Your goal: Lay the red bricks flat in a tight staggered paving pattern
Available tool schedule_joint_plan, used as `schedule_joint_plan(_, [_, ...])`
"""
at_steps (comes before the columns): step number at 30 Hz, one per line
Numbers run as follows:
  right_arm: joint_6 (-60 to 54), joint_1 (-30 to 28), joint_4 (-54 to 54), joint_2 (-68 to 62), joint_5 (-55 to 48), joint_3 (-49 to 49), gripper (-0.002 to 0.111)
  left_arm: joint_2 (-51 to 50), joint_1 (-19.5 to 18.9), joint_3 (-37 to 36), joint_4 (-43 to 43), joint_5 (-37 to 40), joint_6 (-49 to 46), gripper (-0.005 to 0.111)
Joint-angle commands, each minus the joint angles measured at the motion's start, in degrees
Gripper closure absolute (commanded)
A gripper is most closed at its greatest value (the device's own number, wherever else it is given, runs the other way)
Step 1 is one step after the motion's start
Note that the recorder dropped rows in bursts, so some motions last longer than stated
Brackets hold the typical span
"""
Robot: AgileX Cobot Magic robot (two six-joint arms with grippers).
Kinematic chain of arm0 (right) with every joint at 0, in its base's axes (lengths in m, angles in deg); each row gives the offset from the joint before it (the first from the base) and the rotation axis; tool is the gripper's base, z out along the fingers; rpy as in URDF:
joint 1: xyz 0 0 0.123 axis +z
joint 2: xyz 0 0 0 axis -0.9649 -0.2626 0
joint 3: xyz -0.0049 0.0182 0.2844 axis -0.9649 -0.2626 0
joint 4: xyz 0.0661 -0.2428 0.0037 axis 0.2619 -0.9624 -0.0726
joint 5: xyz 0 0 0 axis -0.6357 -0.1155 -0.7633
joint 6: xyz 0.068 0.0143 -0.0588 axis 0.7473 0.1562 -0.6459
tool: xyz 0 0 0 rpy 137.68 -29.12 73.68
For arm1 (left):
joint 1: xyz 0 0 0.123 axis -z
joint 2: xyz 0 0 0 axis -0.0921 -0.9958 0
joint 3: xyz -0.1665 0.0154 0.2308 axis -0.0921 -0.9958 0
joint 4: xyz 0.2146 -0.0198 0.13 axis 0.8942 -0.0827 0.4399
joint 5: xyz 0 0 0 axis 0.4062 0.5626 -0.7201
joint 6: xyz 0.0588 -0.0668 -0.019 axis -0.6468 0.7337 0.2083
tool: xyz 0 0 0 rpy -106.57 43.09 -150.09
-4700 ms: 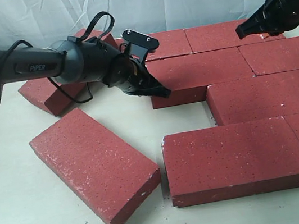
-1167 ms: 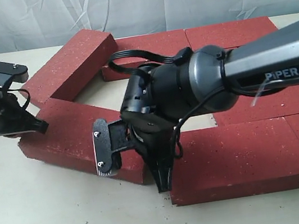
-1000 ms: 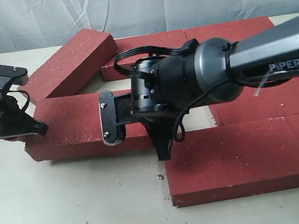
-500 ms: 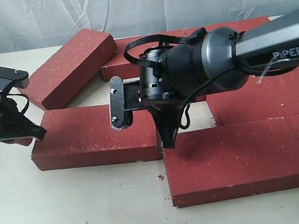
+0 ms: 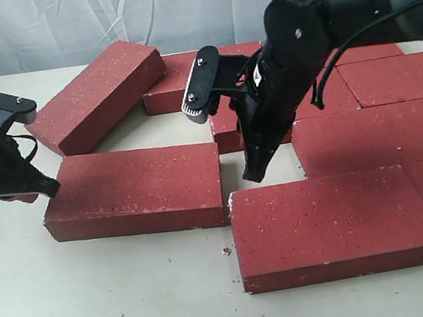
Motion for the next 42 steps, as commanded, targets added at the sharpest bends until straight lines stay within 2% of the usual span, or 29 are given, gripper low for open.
schedule_joint_plan(1, [-34.0,-0.8,35.2,2.3,-14.7,0.1,0.109,0.4,-3.4,0.0,-4.1,-1.0,0.4,0.107])
schedule_joint_plan(3, [-38.6,0.3,40.8,1.7,-16.4,0.1,0.109,0.4,-4.0,0.0,-6.5,-0.2,-0.2,0.107])
schedule_joint_plan(5, [-38.7,2.0,40.8,0.5,-15.2,0.1,0.109,0.4,-4.0,0.0,-6.6,0.1,-0.2,0.107])
schedule_joint_plan(10, [-38.7,7.6,34.8,-3.2,-10.4,0.5,0.109,-0.5,-3.8,-0.2,-7.3,-0.8,-0.6,0.107])
schedule_joint_plan(14, [-33.8,10.0,30.8,-4.8,-7.2,2.2,0.109,-2.7,-3.8,-0.2,-10.4,-2.5,-1.5,0.107])
schedule_joint_plan(17, [-29.3,10.6,30.1,-6.3,-5.4,3.2,0.109,-4.1,-3.8,-0.2,-13.5,-2.6,-5.0,0.107])
schedule_joint_plan(23, [-17.7,10.7,25.5,-8.2,-4.6,5.7,0.109,-4.1,-3.8,-0.2,-16.1,-4.0,-5.1,0.107])
schedule_joint_plan(42, [-14.0,10.7,18.1,-11.8,-0.2,5.9,0.109,-4.1,-3.6,-0.2,-18.4,-3.8,-7.6,0.107])
